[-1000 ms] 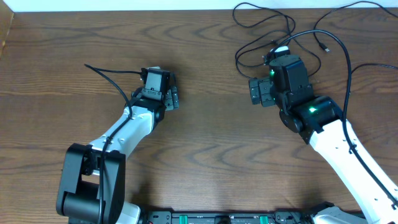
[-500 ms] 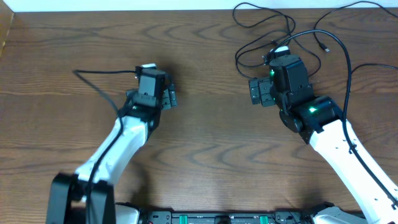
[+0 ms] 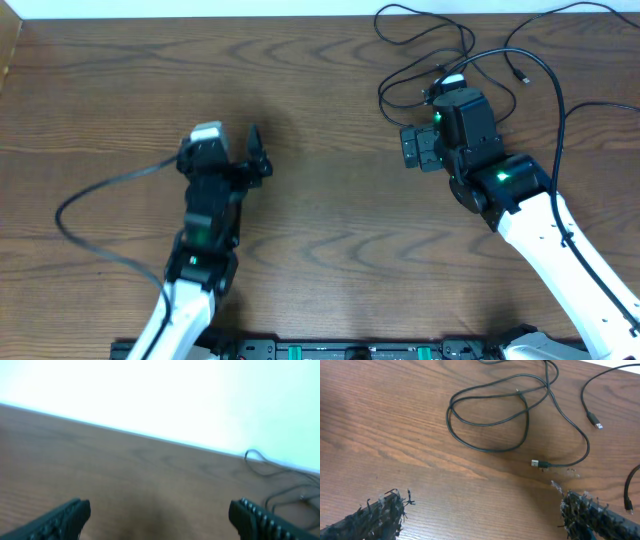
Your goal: Untangle cables
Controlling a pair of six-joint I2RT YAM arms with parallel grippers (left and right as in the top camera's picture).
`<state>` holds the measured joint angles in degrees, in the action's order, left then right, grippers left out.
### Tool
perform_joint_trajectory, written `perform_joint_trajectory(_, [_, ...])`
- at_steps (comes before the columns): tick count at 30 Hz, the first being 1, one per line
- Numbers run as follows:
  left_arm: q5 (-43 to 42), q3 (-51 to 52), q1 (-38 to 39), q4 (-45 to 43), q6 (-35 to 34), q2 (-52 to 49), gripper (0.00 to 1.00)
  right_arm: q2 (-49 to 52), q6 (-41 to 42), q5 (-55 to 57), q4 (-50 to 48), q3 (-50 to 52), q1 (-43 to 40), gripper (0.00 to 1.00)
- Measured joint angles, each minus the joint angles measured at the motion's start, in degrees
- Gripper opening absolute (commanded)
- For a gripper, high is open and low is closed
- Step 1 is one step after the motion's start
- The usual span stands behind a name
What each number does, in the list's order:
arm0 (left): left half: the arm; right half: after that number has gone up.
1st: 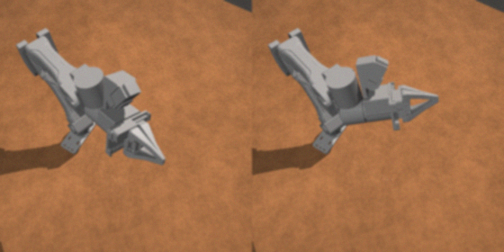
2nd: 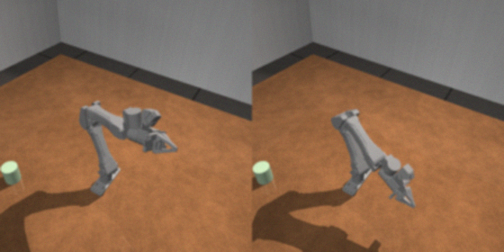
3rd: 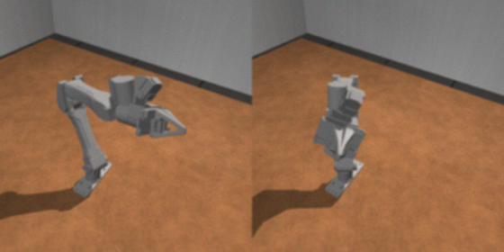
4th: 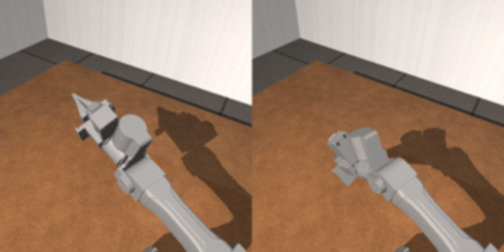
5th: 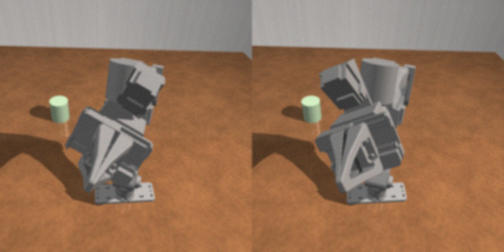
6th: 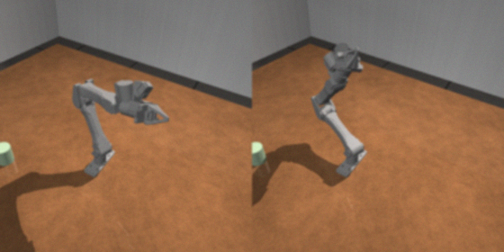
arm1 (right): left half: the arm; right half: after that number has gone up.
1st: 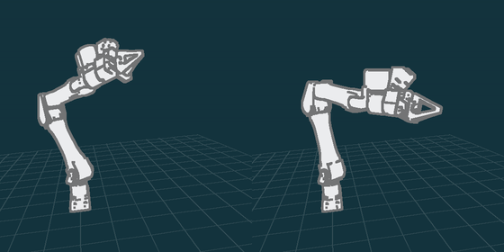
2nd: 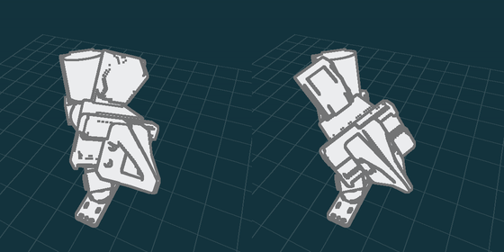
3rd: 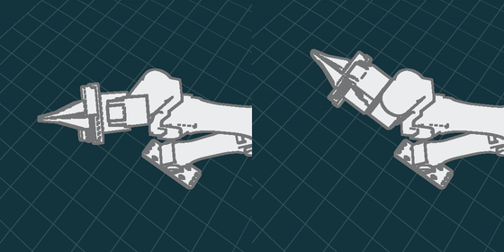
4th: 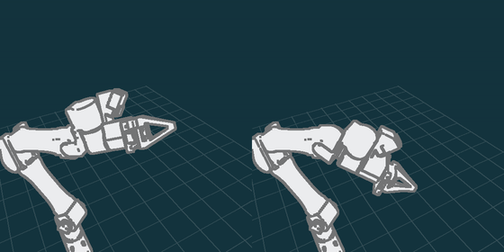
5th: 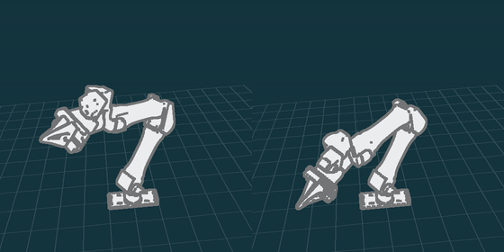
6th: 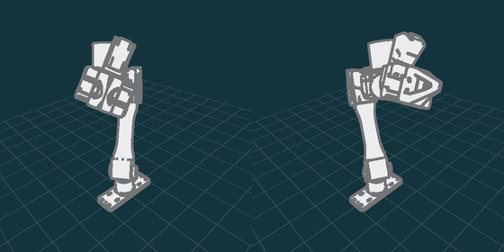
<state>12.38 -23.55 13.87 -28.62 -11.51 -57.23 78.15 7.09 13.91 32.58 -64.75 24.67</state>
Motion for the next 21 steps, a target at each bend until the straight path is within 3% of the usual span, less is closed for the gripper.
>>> perform_joint_trajectory(14, [0.0, 19.1, -6.5, -2.1, 3.0, 30.4, 0.93, 0.0, 0.0, 0.0, 0.0, 0.0, 0.0, 0.99])
perform_joint_trajectory(21, [0.0, 23.2, -9.6, 8.0, 3.0, 40.0, 0.93, 0.0, 0.0, 0.0, 0.0, 0.0, 0.0, 0.99])
